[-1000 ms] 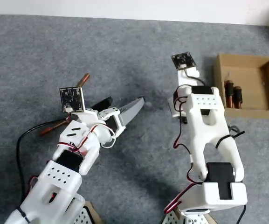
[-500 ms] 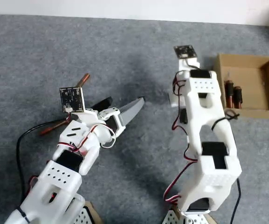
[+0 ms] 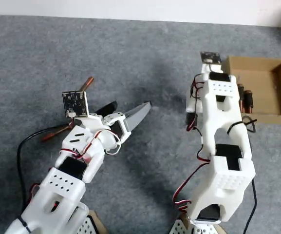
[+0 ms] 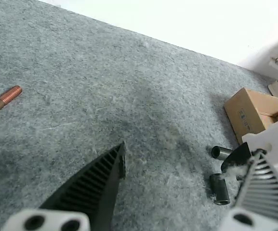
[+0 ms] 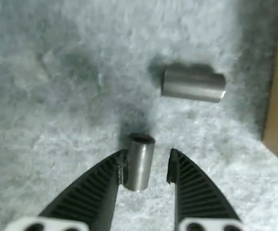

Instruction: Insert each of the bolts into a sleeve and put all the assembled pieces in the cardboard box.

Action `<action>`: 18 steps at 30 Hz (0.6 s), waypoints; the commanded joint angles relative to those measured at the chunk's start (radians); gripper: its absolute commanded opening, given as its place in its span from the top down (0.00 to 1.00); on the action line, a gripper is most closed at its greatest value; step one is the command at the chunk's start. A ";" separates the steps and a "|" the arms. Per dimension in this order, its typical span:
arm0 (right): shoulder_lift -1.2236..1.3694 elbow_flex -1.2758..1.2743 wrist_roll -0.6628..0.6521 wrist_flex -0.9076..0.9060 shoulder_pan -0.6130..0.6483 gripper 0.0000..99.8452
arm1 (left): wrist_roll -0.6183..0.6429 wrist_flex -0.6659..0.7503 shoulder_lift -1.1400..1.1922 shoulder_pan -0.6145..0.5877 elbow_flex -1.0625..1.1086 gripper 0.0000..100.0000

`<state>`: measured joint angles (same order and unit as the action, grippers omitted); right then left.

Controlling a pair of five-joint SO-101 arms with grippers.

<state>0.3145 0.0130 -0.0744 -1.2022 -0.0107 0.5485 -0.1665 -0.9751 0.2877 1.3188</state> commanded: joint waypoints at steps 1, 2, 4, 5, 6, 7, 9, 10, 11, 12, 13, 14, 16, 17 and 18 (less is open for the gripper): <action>-0.013 0.047 0.011 -0.022 -0.012 0.87 | -0.011 0.002 -0.012 -0.010 -0.033 0.62; -0.013 0.045 0.008 -0.022 -0.013 0.87 | -0.011 0.002 -0.012 -0.010 -0.033 0.62; -0.010 0.039 0.005 -0.022 -0.010 0.87 | -0.011 0.002 -0.012 -0.010 -0.033 0.62; -0.010 0.024 0.003 -0.027 -0.010 0.87 | -0.011 0.002 -0.012 -0.010 -0.033 0.62; -0.012 0.012 0.003 -0.031 -0.008 0.87 | -0.011 0.002 -0.012 -0.010 -0.033 0.62; -0.012 -0.002 0.003 -0.033 -0.007 0.87 | -0.011 0.002 -0.012 -0.010 -0.033 0.62; -0.012 -0.024 0.003 -0.031 -0.001 0.87 | -0.011 0.002 -0.012 -0.010 -0.033 0.62; -0.010 -0.035 0.003 -0.027 0.001 0.87 | -0.011 0.002 -0.012 -0.010 -0.033 0.62; -0.010 -0.050 0.002 -0.025 0.002 0.87 | -0.011 0.002 -0.012 -0.010 -0.033 0.62; -0.010 -0.061 0.002 -0.024 0.004 0.87 | -0.011 0.002 -0.012 -0.010 -0.033 0.62; -0.010 -0.070 0.002 -0.021 0.004 0.87 | -0.011 0.002 -0.012 -0.010 -0.033 0.62; -0.010 -0.081 0.002 -0.007 0.005 0.87 | -0.011 0.002 -0.012 -0.010 -0.033 0.62; -0.010 -0.093 0.002 0.018 0.005 0.87 | -0.011 0.002 -0.012 -0.010 -0.033 0.62; -0.008 -0.104 0.000 0.030 0.004 0.87 | -0.011 0.002 -0.012 -0.010 -0.033 0.62; -0.008 -0.117 -0.011 0.041 0.004 0.87 | -0.011 0.002 -0.012 -0.010 -0.033 0.62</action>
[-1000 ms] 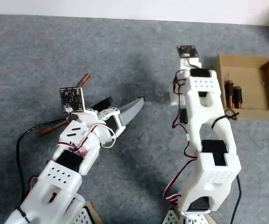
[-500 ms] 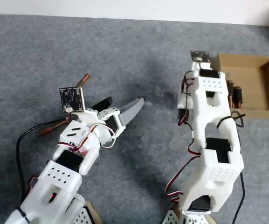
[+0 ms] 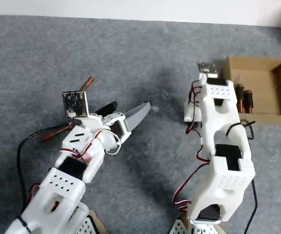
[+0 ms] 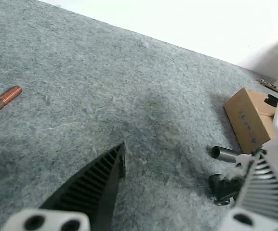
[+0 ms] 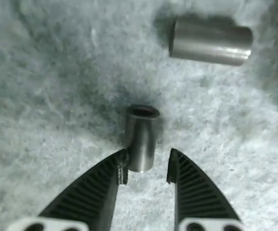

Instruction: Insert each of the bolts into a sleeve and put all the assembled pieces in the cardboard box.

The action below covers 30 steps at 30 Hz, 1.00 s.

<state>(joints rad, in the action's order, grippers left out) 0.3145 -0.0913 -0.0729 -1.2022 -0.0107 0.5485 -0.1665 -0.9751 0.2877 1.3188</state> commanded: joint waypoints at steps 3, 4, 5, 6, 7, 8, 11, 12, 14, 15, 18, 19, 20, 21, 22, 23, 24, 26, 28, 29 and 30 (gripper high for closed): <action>-0.008 -0.031 -0.051 0.067 0.008 0.87 | -0.011 0.002 -0.012 -0.008 -0.033 0.62; -0.008 -0.035 -0.054 0.073 0.010 0.87 | -0.011 0.002 -0.012 -0.008 -0.033 0.62; -0.008 -0.031 -0.054 0.073 0.010 0.87 | -0.011 0.002 -0.012 -0.008 -0.033 0.62; -0.010 -0.031 -0.054 0.070 0.010 0.87 | -0.011 0.002 -0.012 -0.008 -0.033 0.62; -0.010 -0.031 -0.054 0.067 0.013 0.87 | -0.011 0.002 -0.012 -0.008 -0.033 0.62; -0.010 -0.030 -0.054 0.067 0.013 0.87 | -0.011 0.002 -0.012 -0.008 -0.033 0.62; -0.004 -0.030 -0.054 0.073 0.015 0.87 | -0.011 0.002 -0.012 -0.008 -0.033 0.62; 0.004 -0.030 -0.054 0.065 0.015 0.87 | -0.011 0.002 -0.012 -0.007 -0.033 0.62; 0.015 -0.027 -0.054 0.053 0.015 0.87 | -0.011 0.002 -0.012 -0.007 -0.033 0.62; 0.016 -0.021 -0.054 0.048 0.015 0.87 | -0.011 0.002 -0.012 -0.007 -0.033 0.62; 0.022 0.013 -0.055 0.036 0.030 0.87 | -0.011 0.002 -0.012 -0.008 -0.033 0.62; 0.024 0.021 -0.055 0.030 0.031 0.87 | -0.011 0.002 -0.012 -0.008 -0.033 0.62; 0.024 0.025 -0.061 0.030 0.042 0.87 | -0.012 0.002 -0.012 -0.008 -0.033 0.62; 0.024 0.025 -0.087 0.030 0.054 0.87 | -0.020 0.002 -0.012 -0.007 -0.033 0.62; 0.024 0.025 -0.123 0.030 0.065 0.87 | -0.029 0.002 -0.012 -0.007 -0.033 0.62; 0.024 0.025 -0.149 0.030 0.079 0.87 | -0.029 0.002 -0.012 -0.007 -0.033 0.62; 0.024 0.025 -0.163 0.030 0.088 0.87 | -0.029 0.002 -0.012 -0.007 -0.033 0.62; 0.025 0.025 -0.167 0.033 0.093 0.87 | -0.029 0.002 -0.012 -0.007 -0.033 0.62; 0.027 0.024 -0.167 0.039 0.093 0.87 | -0.029 0.002 -0.012 -0.007 -0.033 0.62; 0.027 0.024 -0.167 0.045 0.091 0.87 | -0.028 0.002 -0.012 -0.007 -0.033 0.62; 0.028 0.024 -0.167 0.064 0.090 0.87 | -0.028 0.002 -0.012 -0.007 -0.033 0.62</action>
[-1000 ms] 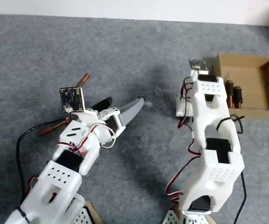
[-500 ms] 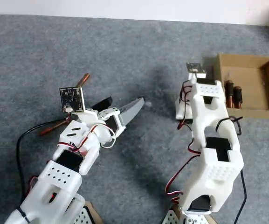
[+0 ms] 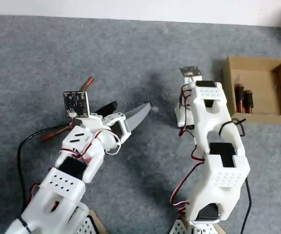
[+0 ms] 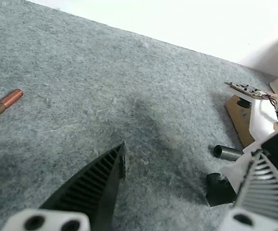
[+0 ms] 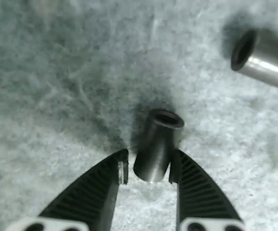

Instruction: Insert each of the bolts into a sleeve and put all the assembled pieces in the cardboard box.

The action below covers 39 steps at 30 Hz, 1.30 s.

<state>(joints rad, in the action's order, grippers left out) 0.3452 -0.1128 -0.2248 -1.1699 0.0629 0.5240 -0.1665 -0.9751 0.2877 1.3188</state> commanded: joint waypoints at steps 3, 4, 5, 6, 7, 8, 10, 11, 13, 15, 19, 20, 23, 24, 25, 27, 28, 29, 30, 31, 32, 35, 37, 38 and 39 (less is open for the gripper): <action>0.053 0.051 -0.014 0.065 -0.007 0.87 | -0.003 0.002 -0.012 -0.007 -0.033 0.62; 0.085 0.051 -0.014 0.073 -0.013 0.89 | -0.002 0.002 -0.012 -0.007 -0.033 0.62; 0.124 0.051 -0.014 0.076 -0.024 0.92 | -0.002 0.002 -0.012 -0.007 -0.033 0.62; 0.159 0.056 -0.011 0.074 -0.035 0.96 | -0.002 0.002 -0.012 -0.007 -0.033 0.62; 0.182 0.081 -0.009 0.065 -0.044 1.00 | -0.002 0.002 -0.012 -0.007 -0.033 0.62; 0.193 0.116 -0.008 0.036 -0.048 1.00 | -0.002 0.002 -0.012 -0.007 -0.033 0.62; 0.197 0.173 -0.006 0.007 -0.051 1.00 | -0.002 0.002 -0.012 -0.008 -0.033 0.62; 0.197 0.188 -0.006 0.010 -0.053 1.00 | 0.000 0.002 -0.012 -0.008 -0.033 0.62; 0.197 0.179 -0.006 0.007 -0.050 0.99 | 0.000 0.002 -0.012 -0.010 -0.033 0.62; 0.189 0.159 -0.006 0.008 -0.048 0.99 | 0.002 0.002 -0.012 -0.012 -0.038 0.62; 0.188 0.147 0.037 0.008 -0.041 0.99 | 0.034 0.002 -0.012 -0.025 -0.047 0.62; 0.186 0.145 0.061 0.012 -0.039 0.99 | 0.038 -0.002 -0.012 -0.035 -0.064 0.62; 0.150 0.124 0.106 0.039 -0.038 0.99 | 0.043 -0.072 0.024 -0.062 -0.131 0.65; 0.133 0.084 0.118 0.068 -0.038 0.99 | 0.043 -0.106 0.059 -0.068 -0.171 0.68; 0.108 0.039 0.127 0.114 -0.036 0.99 | 0.043 -0.143 0.101 -0.071 -0.213 0.70; 0.027 -0.070 0.132 0.196 -0.036 0.99 | 0.043 -0.190 0.206 -0.088 -0.291 0.75; -0.021 -0.140 0.129 0.249 -0.036 0.99 | 0.043 -0.199 0.262 -0.101 -0.328 0.77; -0.074 -0.222 0.127 0.318 -0.036 0.99 | 0.043 -0.203 0.311 -0.114 -0.358 0.79; -0.131 -0.302 0.126 0.384 -0.036 0.99 | 0.043 -0.204 0.358 -0.128 -0.383 0.80; -0.188 -0.381 0.124 0.450 -0.025 0.99 | 0.044 -0.204 0.397 -0.140 -0.406 0.81; -0.245 -0.456 0.124 0.515 -0.015 0.99 | 0.044 -0.204 0.423 -0.154 -0.424 0.81; -0.380 -0.647 0.080 0.682 0.007 0.99 | 0.044 -0.204 0.447 -0.182 -0.447 0.82; -0.423 -0.750 0.063 0.727 0.021 0.99 | 0.081 -0.203 0.447 -0.202 -0.452 0.82; -0.432 -0.773 0.063 0.745 0.024 0.99 | 0.114 -0.203 0.447 -0.216 -0.453 0.82; -0.433 -0.771 0.061 0.753 0.027 0.99 | 0.140 -0.203 0.449 -0.229 -0.461 0.82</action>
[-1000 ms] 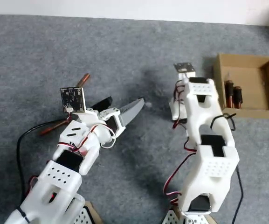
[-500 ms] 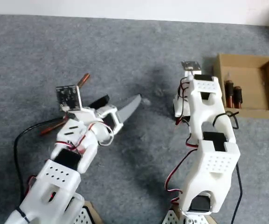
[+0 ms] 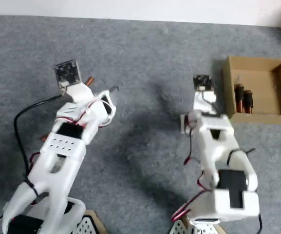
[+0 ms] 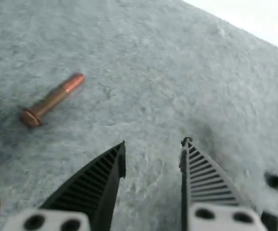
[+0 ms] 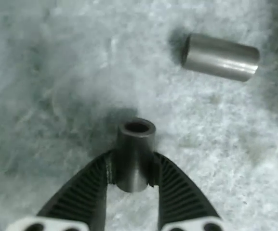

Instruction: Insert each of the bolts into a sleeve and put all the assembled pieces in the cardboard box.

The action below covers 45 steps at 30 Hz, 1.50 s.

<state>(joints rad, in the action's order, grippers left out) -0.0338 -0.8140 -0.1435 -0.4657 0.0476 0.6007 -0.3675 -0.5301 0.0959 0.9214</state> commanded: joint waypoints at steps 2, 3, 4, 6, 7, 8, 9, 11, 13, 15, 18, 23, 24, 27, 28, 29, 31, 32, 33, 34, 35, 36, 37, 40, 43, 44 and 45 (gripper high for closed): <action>-0.054 -0.070 -0.020 0.048 0.042 0.99 | 0.097 -0.012 0.012 -0.064 -0.088 0.82; -0.054 -0.071 -0.020 0.048 0.041 0.99 | 0.110 -0.025 0.013 -0.081 -0.101 0.82; -0.054 -0.071 -0.020 0.048 0.041 0.99 | 0.130 -0.040 0.013 -0.102 -0.113 0.82; -0.054 -0.071 -0.020 0.048 0.041 0.99 | 0.157 -0.083 0.013 -0.140 -0.143 0.82; -0.054 -0.071 -0.020 0.048 0.041 0.99 | 0.161 -0.104 0.013 -0.159 -0.156 0.82; -0.056 -0.071 -0.020 0.051 0.041 0.99 | 0.160 -0.124 0.013 -0.171 -0.165 0.82; -0.056 -0.071 -0.020 0.051 0.041 0.99 | 0.158 -0.140 0.013 -0.179 -0.171 0.82; -0.056 -0.071 -0.020 0.051 0.041 0.99 | 0.152 -0.164 0.013 -0.185 -0.171 0.82; -0.056 -0.071 -0.020 0.053 0.039 0.99 | 0.121 -0.216 0.013 -0.196 -0.162 0.82; -0.056 -0.071 -0.020 0.053 0.039 0.99 | 0.114 -0.258 0.013 -0.202 -0.136 0.82; -0.056 -0.071 -0.020 0.053 0.039 0.99 | 0.089 -0.290 0.013 -0.242 -0.090 0.81; -0.056 -0.071 -0.021 0.053 0.039 0.99 | -0.278 -0.295 0.004 -0.303 -0.004 0.81; -0.056 -0.071 -0.021 0.053 0.039 0.99 | -0.361 -0.295 0.004 -0.320 0.012 0.82; -0.056 -0.071 -0.021 0.053 0.039 0.99 | -0.589 -0.295 0.004 -0.390 0.027 0.82; -0.056 -0.071 -0.021 0.053 0.039 0.99 | -0.646 -0.295 0.004 -0.410 0.028 0.82; -0.056 -0.071 -0.021 0.053 0.039 0.99 | -0.695 -0.296 0.004 -0.433 0.028 0.82; -0.056 -0.071 -0.040 0.053 0.039 0.99 | -0.781 -0.296 0.004 -0.472 0.028 0.82; -0.058 -0.073 -0.044 0.053 0.041 0.99 | -0.832 -0.296 0.004 -0.481 0.028 0.82; -0.058 -0.073 -0.044 0.053 0.041 0.99 | -0.896 -0.296 0.007 -0.486 0.027 0.82; -0.058 -0.073 -0.044 0.053 0.041 0.99 | -0.974 -0.296 0.010 -0.486 0.025 0.81; -0.058 -0.073 -0.044 0.053 0.041 0.99 | -1.053 -0.296 0.012 -0.483 0.027 0.81; -0.058 -0.073 -0.046 0.053 0.041 0.99 | -1.115 -0.296 0.012 -0.481 0.028 0.82; -0.058 -0.073 -0.046 0.053 0.041 0.99 | -1.145 -0.296 0.012 -0.481 0.028 0.82; -0.058 -0.073 -0.048 0.053 0.041 0.99 | -1.191 -0.338 0.013 -0.473 0.016 0.81; -0.058 -0.073 -0.048 0.053 0.041 0.99 | -1.254 -0.430 0.013 -0.420 0.002 0.82; -0.058 -0.073 -0.048 0.053 0.041 0.99 | -1.257 -0.453 0.013 -0.400 -0.001 0.82; -0.058 -0.073 -0.048 0.053 0.041 0.99 | -1.258 -0.465 0.013 -0.383 -0.001 0.82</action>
<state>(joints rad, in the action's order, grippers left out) -0.0736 -0.8738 -0.1757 -0.4212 0.0522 -0.6360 -0.7802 -0.5117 -0.3460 0.9567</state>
